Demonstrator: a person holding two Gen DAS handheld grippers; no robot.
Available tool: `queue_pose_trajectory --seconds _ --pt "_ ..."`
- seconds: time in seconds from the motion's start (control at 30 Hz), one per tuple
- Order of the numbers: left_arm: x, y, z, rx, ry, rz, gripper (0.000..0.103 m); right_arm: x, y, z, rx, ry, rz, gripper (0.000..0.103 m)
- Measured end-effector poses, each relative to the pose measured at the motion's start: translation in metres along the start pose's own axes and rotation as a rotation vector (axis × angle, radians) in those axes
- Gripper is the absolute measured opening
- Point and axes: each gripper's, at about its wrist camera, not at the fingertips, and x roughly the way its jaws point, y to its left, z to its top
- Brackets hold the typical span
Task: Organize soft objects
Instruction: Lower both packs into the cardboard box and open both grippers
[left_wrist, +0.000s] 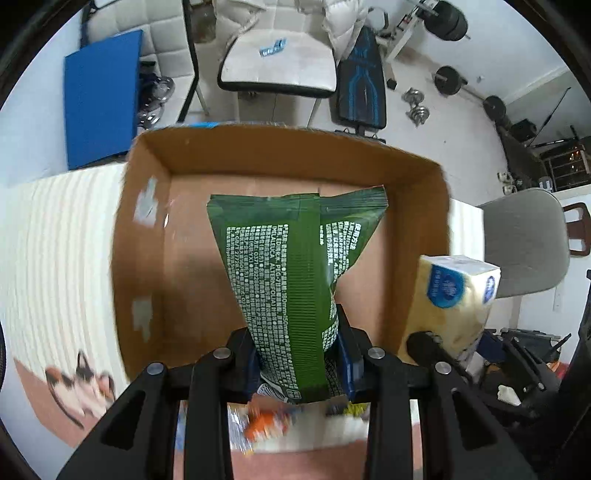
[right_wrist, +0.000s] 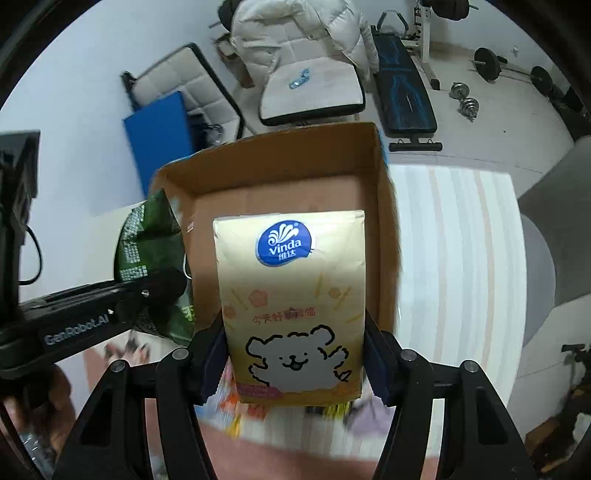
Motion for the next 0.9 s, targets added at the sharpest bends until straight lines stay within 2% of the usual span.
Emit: queue_pose_trajectory --seconds 0.07,0.17,0.23,0.43,0.73,0.77,0.8,0.83,0.9 --pt "0.019 0.002 0.022 0.012 0.041 -0.006 0.030 0.024 0.009 0.021 0.003 0.024 -0.035 0.066" --pt "0.043 0.001 0.047 0.031 0.088 -0.008 0.030 0.046 0.010 0.034 0.015 0.065 -0.066 0.066" --pt "0.058 -0.001 0.060 0.042 0.131 -0.018 0.030 0.058 0.025 0.053 0.011 0.086 -0.084 0.066" --pt "0.087 -0.009 0.079 0.064 0.206 -0.042 0.030 0.099 0.021 0.084 0.016 0.132 -0.115 0.066" --pt "0.104 -0.009 0.084 0.064 0.251 -0.017 0.034 0.142 0.016 0.111 0.037 0.155 -0.131 0.067" --pt "0.102 -0.009 0.083 0.069 0.243 -0.013 0.041 0.142 0.016 0.111 0.041 0.157 -0.131 0.067" --pt "0.099 -0.011 0.082 0.078 0.234 -0.007 0.053 0.140 0.016 0.109 0.044 0.161 -0.132 0.069" --pt "0.094 -0.011 0.081 0.089 0.219 -0.001 0.060 0.139 0.017 0.110 0.045 0.161 -0.132 0.072" --pt "0.084 -0.010 0.078 0.098 0.187 0.017 0.082 0.133 0.018 0.107 0.044 0.164 -0.128 0.074"
